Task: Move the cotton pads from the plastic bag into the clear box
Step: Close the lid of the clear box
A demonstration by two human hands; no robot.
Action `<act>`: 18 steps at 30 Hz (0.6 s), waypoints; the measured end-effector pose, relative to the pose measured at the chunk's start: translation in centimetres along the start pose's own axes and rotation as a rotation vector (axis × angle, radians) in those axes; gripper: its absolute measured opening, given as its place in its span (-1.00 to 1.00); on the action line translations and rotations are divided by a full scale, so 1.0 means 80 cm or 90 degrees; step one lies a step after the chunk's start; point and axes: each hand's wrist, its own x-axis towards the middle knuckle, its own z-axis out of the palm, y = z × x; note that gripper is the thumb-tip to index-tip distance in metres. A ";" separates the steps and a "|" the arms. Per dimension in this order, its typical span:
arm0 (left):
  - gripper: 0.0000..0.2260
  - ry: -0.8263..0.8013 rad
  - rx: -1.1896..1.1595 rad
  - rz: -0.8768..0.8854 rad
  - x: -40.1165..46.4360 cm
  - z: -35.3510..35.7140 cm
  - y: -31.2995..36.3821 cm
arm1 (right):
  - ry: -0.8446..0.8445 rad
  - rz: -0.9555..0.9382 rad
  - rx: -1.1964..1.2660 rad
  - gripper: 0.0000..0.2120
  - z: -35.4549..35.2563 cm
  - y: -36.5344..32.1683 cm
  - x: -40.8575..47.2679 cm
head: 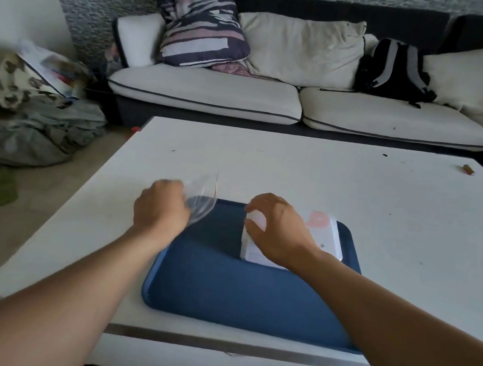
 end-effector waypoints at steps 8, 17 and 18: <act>-0.68 -0.228 -0.521 0.286 -0.069 -0.053 0.159 | 0.037 0.258 0.634 -0.68 -0.093 -0.036 -0.002; -0.69 -0.524 -0.431 0.517 -0.180 0.009 0.311 | 0.486 0.554 0.506 -0.92 -0.171 0.141 -0.225; -0.72 -0.567 -0.408 0.536 -0.189 0.016 0.323 | 0.544 0.622 0.520 -0.91 -0.169 0.164 -0.267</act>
